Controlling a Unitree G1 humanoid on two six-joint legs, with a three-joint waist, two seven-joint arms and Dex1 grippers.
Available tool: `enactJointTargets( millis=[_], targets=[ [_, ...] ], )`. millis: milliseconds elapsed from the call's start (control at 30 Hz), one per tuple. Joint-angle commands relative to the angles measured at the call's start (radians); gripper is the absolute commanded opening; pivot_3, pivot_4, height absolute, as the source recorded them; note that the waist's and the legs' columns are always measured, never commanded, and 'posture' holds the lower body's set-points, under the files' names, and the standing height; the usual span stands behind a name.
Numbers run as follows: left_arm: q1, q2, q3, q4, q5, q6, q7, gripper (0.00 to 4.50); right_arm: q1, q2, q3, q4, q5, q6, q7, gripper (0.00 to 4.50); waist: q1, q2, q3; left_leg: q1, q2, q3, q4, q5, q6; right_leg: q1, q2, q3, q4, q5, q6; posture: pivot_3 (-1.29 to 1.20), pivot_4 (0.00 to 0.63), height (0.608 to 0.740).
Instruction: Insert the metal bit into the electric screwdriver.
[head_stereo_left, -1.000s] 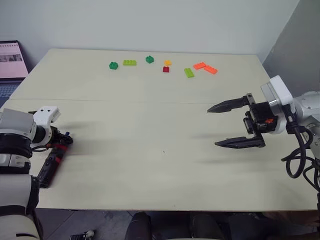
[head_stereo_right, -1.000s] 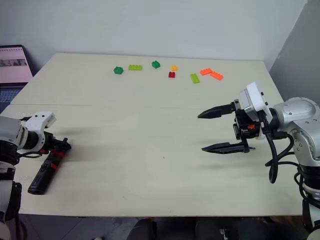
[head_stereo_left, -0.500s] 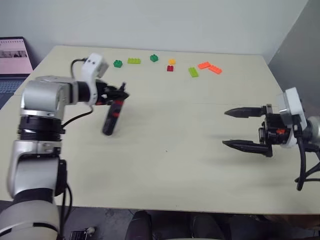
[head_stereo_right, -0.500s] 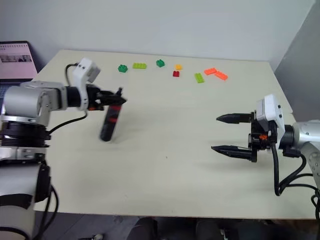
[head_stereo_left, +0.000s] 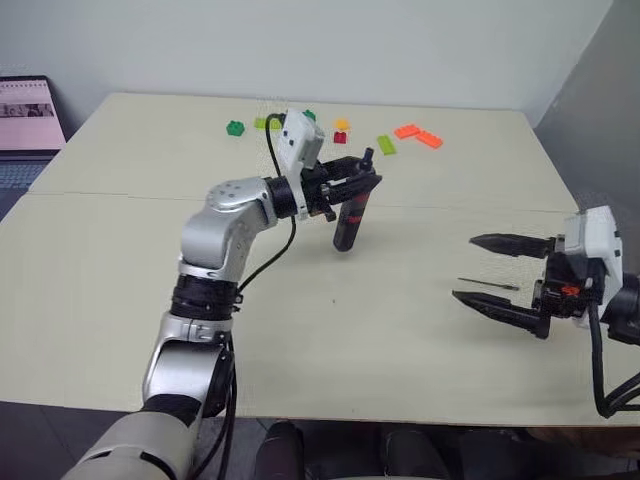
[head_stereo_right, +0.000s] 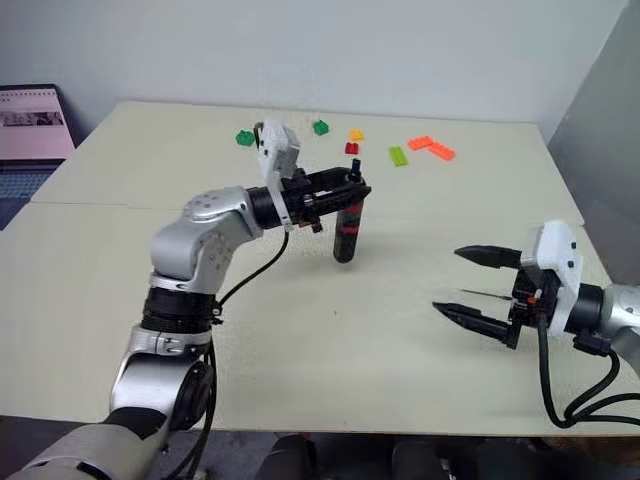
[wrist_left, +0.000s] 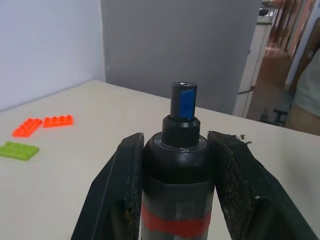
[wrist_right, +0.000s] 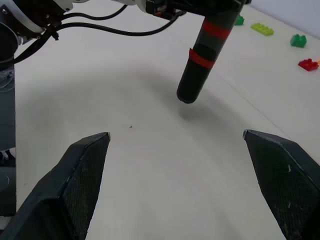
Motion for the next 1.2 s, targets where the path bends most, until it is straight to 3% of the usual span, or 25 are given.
enactJointTargets(
  millis=[33, 433, 867, 1000, 1100, 1200],
  targets=[
    [0.035, -0.026, -0.004, 0.008, 0.004, -0.100, -0.003, 1.65, 0.046, 0.042, -0.018, -0.084, 0.003, -0.012, -0.080, 4.50, 0.000, 0.000, 0.000, 0.000, 0.000, 0.000, 0.000, 0.000, 0.000, 0.000, 0.000, 0.000, 0.000, 0.000, 0.000, 0.00, 0.150, 0.740],
    [0.159, 0.004, -0.018, 0.011, 0.033, -0.220, -0.036, 1.65, -0.025, 0.115, 0.043, -0.158, 0.085, -0.046, -0.188, 4.50, -0.002, 0.001, 0.000, 0.001, 0.000, -0.001, 0.000, 0.000, 0.000, 0.001, 0.000, 0.000, 0.001, 0.000, 0.000, 0.00, 0.150, 0.740],
    [0.182, 0.025, -0.021, 0.017, 0.029, -0.225, -0.043, 1.64, -0.010, 0.061, 0.045, -0.147, 0.094, -0.057, -0.177, 4.50, -0.003, 0.001, -0.001, 0.005, 0.000, -0.001, 0.000, 0.000, 0.001, 0.006, 0.000, 0.000, 0.000, 0.000, 0.000, 0.00, 0.150, 0.740],
    [0.172, 0.011, -0.030, 0.028, 0.032, -0.228, -0.039, 1.64, 0.029, -0.016, 0.030, -0.097, 0.018, -0.052, -0.137, 4.50, -0.002, 0.001, -0.001, 0.006, 0.000, -0.001, 0.000, 0.000, 0.001, 0.007, 0.000, 0.000, 0.000, 0.000, 0.000, 0.00, 0.150, 0.740],
    [0.168, 0.005, -0.040, 0.035, 0.038, -0.237, -0.043, 1.64, 0.088, -0.176, 0.050, 0.011, -0.159, -0.100, -0.034, 4.50, -0.001, 0.001, -0.001, 0.006, -0.001, -0.002, 0.000, 0.000, 0.001, 0.009, 0.000, 0.000, -0.001, 0.000, 0.000, 0.00, 0.150, 0.740],
    [0.165, 0.001, -0.049, 0.036, 0.038, -0.240, -0.044, 1.64, 0.064, -0.298, 0.107, 0.130, -0.228, -0.129, 0.069, 4.50, -0.003, 0.002, -0.001, 0.008, -0.001, -0.002, 0.000, -0.001, 0.002, 0.010, 0.000, 0.000, -0.001, 0.000, 0.000, 0.00, 0.150, 0.740]
  ],
)
